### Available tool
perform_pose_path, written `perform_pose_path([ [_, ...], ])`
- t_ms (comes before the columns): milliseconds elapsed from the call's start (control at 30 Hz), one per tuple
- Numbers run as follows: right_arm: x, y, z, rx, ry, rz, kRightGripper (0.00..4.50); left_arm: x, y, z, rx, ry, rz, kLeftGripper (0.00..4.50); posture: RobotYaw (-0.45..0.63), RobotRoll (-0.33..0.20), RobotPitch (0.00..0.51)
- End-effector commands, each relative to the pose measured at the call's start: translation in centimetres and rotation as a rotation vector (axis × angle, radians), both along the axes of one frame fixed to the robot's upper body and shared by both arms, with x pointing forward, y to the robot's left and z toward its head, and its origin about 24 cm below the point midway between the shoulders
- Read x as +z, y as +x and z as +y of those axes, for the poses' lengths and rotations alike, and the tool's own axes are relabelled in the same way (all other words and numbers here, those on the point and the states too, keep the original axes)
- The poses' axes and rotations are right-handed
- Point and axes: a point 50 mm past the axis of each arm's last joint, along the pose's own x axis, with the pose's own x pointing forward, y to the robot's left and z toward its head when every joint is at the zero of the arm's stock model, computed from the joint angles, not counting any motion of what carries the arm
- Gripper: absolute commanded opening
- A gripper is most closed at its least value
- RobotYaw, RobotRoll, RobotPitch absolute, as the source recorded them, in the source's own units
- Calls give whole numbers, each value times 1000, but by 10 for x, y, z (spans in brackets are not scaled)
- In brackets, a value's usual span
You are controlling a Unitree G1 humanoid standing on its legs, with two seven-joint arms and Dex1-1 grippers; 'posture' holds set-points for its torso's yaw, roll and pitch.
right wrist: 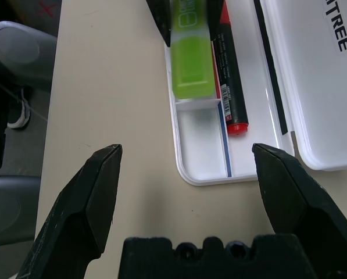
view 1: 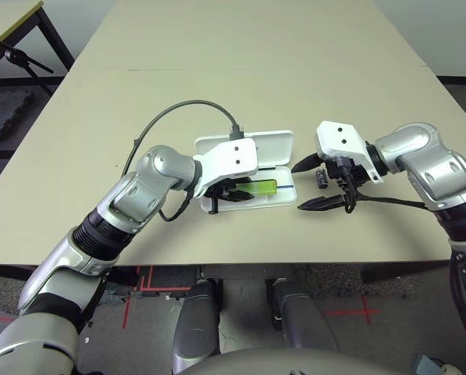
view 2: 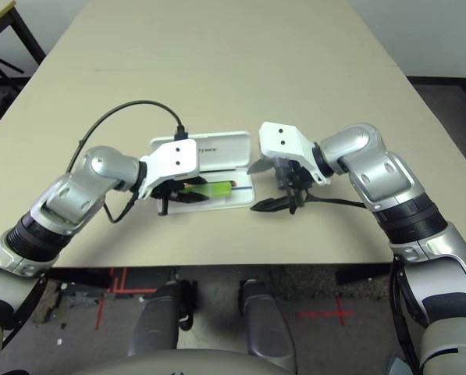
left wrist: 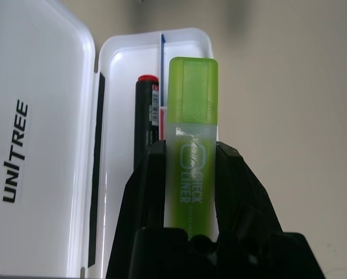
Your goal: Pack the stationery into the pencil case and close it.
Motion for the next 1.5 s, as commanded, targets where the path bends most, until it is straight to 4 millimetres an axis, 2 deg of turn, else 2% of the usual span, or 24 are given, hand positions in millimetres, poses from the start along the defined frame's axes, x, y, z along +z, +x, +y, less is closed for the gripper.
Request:
perform_pose_path([
  [33, -2, -2, -1, -6, -3, 3, 4500, -9, -1, 3, 2, 44, 32, 1085, -36, 0, 173],
  [267, -3, -2, -1, -9, -3, 3, 4500, -12, 0, 6, 11, 66, 37, 1085, -38, 0, 175],
  [400, -3, -2, -1, -10, -4, 2, 4500, -11, -1, 6, 10, 64, 39, 2448, -38, 0, 175],
  [567, -3, -2, -2, -12, -5, 3, 4500, 0, -3, 8, -7, 35, 7, 4406, -37, 0, 175],
  [733, -4, -3, -3, -15, -3, 9, 4500, 28, -12, 13, -34, -67, -21, 4465, -40, 0, 174],
  [933, -6, -4, -5, -34, 3, 28, 4500, 52, -30, 46, -41, -91, -35, 4465, -31, 0, 172],
  [1033, -6, -6, -5, -53, 21, 49, 4500, 60, -35, 57, -23, -102, -45, 4465, -23, 0, 170],
  [1300, 3, -5, -12, -225, 66, 92, 4500, 61, -36, 58, -2, -127, -51, 4465, -26, 0, 164],
  [1400, 11, -3, -16, -386, 99, 121, 4500, 58, -34, 56, -2, -130, -50, 4465, -33, 0, 163],
  [1500, 14, 0, -29, -579, 59, 104, 4500, 56, -33, 54, -7, -126, -46, 4465, -47, 0, 164],
])
